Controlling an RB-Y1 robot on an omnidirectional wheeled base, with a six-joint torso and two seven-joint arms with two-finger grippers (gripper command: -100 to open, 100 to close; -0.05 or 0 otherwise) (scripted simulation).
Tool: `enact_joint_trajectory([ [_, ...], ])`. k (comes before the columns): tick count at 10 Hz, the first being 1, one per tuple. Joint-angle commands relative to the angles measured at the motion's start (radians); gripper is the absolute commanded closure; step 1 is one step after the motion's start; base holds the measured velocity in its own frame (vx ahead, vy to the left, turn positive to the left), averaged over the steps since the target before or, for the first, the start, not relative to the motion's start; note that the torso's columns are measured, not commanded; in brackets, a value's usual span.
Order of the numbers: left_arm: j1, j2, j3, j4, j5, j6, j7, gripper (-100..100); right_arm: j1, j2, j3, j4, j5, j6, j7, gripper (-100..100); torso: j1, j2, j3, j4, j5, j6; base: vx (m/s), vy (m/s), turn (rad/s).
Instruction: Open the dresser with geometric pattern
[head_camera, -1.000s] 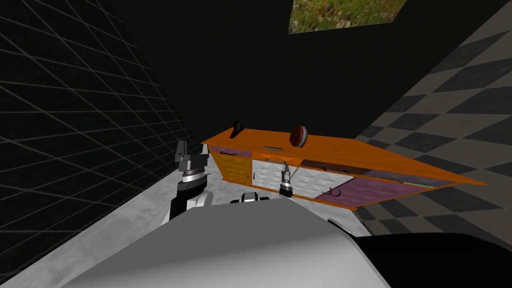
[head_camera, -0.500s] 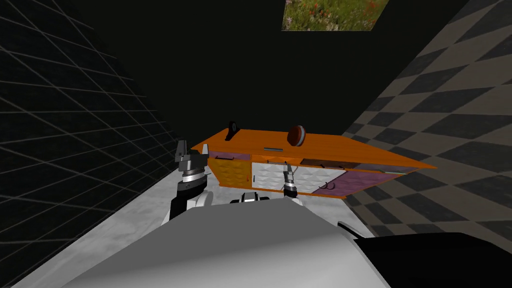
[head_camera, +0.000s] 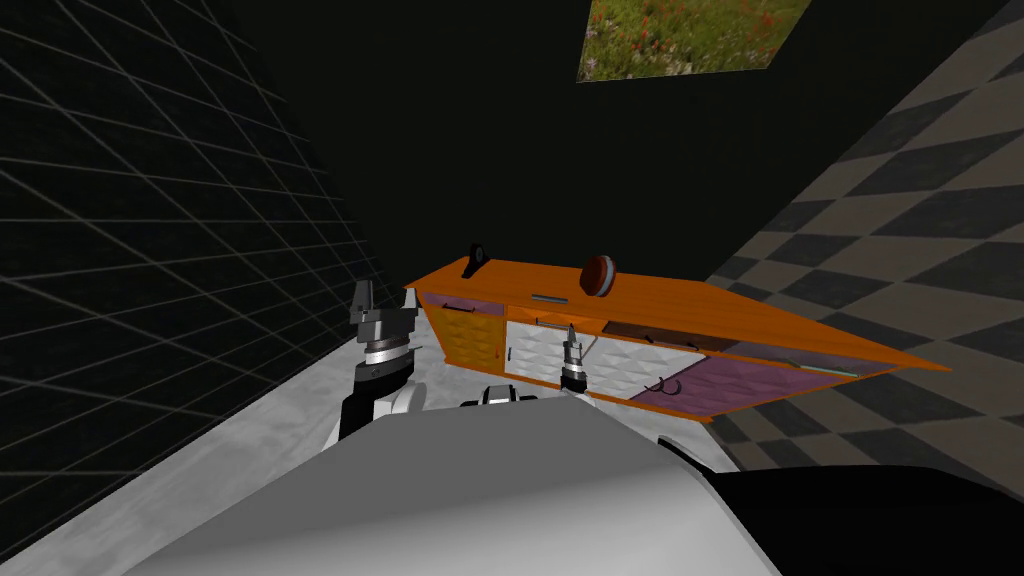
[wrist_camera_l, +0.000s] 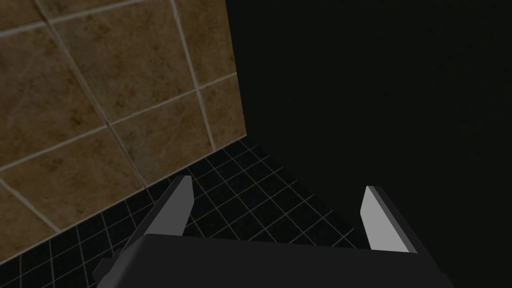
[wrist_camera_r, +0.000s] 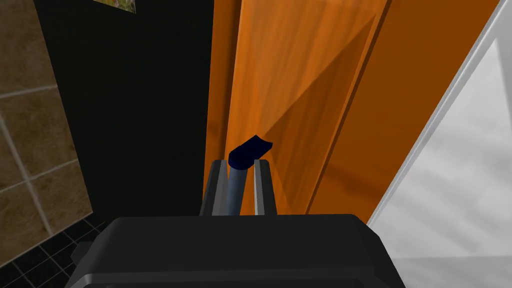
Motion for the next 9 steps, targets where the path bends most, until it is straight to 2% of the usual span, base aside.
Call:
enact_joint_trajectory([
  [1,0.0,0.0,0.0,0.0,0.0,0.0,0.0,0,-0.009,0.054,-0.01,0.041,-0.01,0.014,0.048,100,0.001,0.0,0.0,-0.002,-0.001,0.0,-0.108,-0.092,0.189],
  [4,0.0,0.0,0.0,0.0,0.0,0.0,0.0,0,-0.031,0.117,-0.021,0.087,-0.018,0.035,0.097,100,0.008,0.009,0.005,0.006,0.005,-0.003,-0.103,-0.096,0.193],
  [5,0.0,0.0,0.0,0.0,0.0,0.0,0.0,0,-0.025,0.102,-0.019,0.074,-0.016,0.028,0.086,100,0.011,0.009,0.005,0.007,0.006,-0.003,-0.031,-0.044,0.036],
  [6,0.0,0.0,0.0,0.0,0.0,0.0,0.0,0,-0.042,0.119,-0.019,0.061,-0.021,0.022,0.087,-100,0.014,0.007,0.004,0.006,0.007,-0.002,0.003,0.087,0.048],
  [7,0.0,0.0,0.0,0.0,0.0,0.0,0.0,0,-0.046,0.123,-0.018,0.057,-0.022,0.019,0.087,-100,0.019,0.006,0.003,0.006,0.008,-0.003,0.031,0.149,0.063],
  [9,0.0,0.0,0.0,0.0,0.0,0.0,0.0,0,-0.064,0.139,-0.018,0.04,-0.028,0.009,0.084,-100,0.015,0.008,0.004,0.006,0.007,-0.003,0.032,0.187,0.041],
])
